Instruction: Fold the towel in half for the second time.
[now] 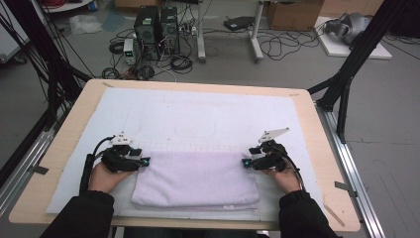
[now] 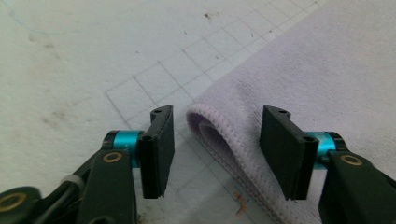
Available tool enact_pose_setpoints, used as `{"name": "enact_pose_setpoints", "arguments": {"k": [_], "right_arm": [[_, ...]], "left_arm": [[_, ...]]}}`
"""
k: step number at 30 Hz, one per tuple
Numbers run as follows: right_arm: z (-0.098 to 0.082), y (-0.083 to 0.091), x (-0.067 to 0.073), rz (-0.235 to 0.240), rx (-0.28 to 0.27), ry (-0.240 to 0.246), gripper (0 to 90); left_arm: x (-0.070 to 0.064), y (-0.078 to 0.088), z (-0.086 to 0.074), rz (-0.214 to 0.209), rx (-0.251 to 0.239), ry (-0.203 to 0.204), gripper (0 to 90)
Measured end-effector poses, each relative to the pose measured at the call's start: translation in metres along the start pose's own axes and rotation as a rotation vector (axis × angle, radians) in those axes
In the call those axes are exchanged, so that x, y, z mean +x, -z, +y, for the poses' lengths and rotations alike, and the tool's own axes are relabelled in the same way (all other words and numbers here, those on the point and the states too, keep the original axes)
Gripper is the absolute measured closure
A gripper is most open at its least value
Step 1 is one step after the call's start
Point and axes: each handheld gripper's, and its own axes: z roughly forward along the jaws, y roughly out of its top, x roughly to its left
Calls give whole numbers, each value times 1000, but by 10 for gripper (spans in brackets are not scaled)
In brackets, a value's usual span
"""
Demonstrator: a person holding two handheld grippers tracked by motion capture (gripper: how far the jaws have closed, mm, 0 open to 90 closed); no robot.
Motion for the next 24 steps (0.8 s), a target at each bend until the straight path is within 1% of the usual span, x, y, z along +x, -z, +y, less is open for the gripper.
{"name": "enact_pose_setpoints", "arguments": {"k": [1,2,3,4,6,7,8,10,11,12,14,15,16,18,21,22,23,24], "right_arm": [[0,-1,0,13,1,-1,442],[-1,-3,1,23,0,3,467],[-1,-2,3,26,-1,8,534],[-2,-2,3,45,-4,13,582],[-2,-1,4,75,-10,22,709],[-2,-1,5,84,-8,27,733],[-1,-2,6,77,-7,38,749],[0,-1,9,81,1,47,785],[1,0,9,78,3,50,795],[2,1,9,74,1,50,801],[5,5,10,58,-13,61,808],[8,8,10,50,-22,63,810],[12,10,10,36,-26,60,811],[21,12,8,10,-37,61,811],[40,18,1,-43,-75,52,811],[47,20,-2,-59,-98,58,811],[54,22,-5,-73,-107,51,812],[61,24,-8,-87,-114,56,811]], "left_arm": [[-1,0,0,-14,1,0,529],[-2,-1,0,-17,-1,-3,574],[-3,-1,0,-14,0,2,596],[-3,-1,1,-23,4,9,619],[-4,-1,1,-34,3,19,697],[-6,0,1,-35,3,11,736],[-8,0,1,-23,-1,3,761],[-10,2,1,-12,-2,1,792],[-11,2,2,-3,-7,-7,805],[-12,4,3,8,-16,-16,809],[-13,9,7,27,-51,-20,815],[-13,11,12,44,-72,-26,817],[-13,12,16,56,-79,-34,818],[-10,13,29,85,-99,-42,819],[0,17,51,120,-138,-33,820],[5,19,59,130,-149,-30,821],[8,20,68,139,-161,-33,821],[13,21,79,162,-175,-46,822]]}}
